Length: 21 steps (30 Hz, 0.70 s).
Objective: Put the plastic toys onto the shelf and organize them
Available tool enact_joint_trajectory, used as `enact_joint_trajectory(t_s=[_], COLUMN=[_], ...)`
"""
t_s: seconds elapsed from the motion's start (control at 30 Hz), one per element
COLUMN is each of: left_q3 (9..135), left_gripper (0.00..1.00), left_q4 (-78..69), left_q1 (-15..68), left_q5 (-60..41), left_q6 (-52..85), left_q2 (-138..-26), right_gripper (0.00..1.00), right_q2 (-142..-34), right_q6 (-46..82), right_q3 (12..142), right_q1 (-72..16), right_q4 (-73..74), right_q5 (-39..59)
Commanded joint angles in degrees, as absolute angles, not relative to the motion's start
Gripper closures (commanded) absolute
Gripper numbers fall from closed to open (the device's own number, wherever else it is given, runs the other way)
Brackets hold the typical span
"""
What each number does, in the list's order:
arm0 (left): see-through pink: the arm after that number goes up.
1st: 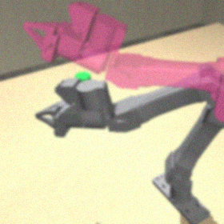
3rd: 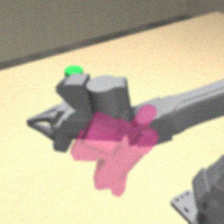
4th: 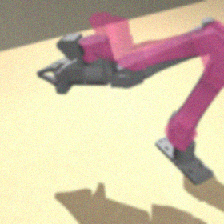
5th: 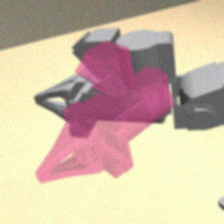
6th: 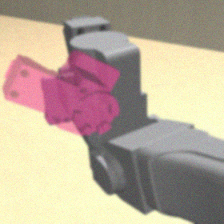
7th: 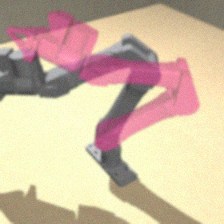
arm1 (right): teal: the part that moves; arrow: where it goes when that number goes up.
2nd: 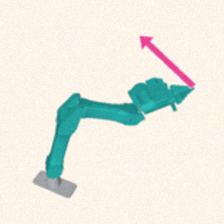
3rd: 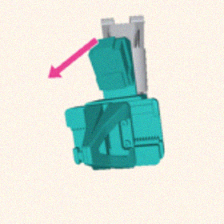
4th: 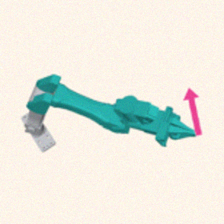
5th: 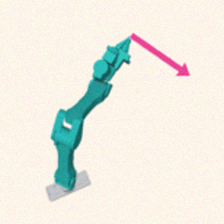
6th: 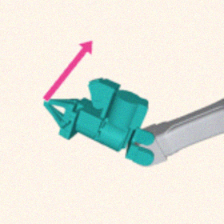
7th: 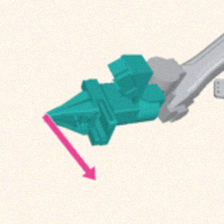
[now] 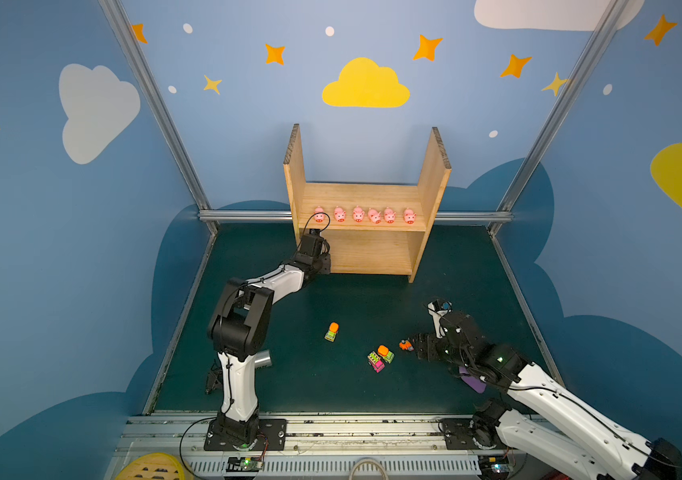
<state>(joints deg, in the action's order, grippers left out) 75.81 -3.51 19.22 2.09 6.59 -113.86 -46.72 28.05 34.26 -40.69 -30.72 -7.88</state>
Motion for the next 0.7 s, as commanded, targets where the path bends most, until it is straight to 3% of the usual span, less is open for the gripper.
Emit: enact_joint_trajectory(t_s=[0.0,0.4,0.67], left_q3=[75.66,75.46,72.97], left_gripper=[0.58,0.61,0.46], left_q4=[-0.93,0.52,0.00], left_q1=[18.97,18.95,18.99], left_q5=[-3.50,-3.71,-3.05], left_q6=[5.26,5.79,7.71], left_q2=[-115.03,-114.63,-113.09], right_gripper=[0.19,0.19,0.19], right_q2=[-46.76,-46.69,-46.59], right_q6=[27.24,27.03,27.14], right_q3=[36.27,36.54,36.43], right_q1=[-40.36,-40.25,-40.25], right_q4=[-30.37,-30.41,-29.97], right_q5=[-7.67,-7.56,-7.14])
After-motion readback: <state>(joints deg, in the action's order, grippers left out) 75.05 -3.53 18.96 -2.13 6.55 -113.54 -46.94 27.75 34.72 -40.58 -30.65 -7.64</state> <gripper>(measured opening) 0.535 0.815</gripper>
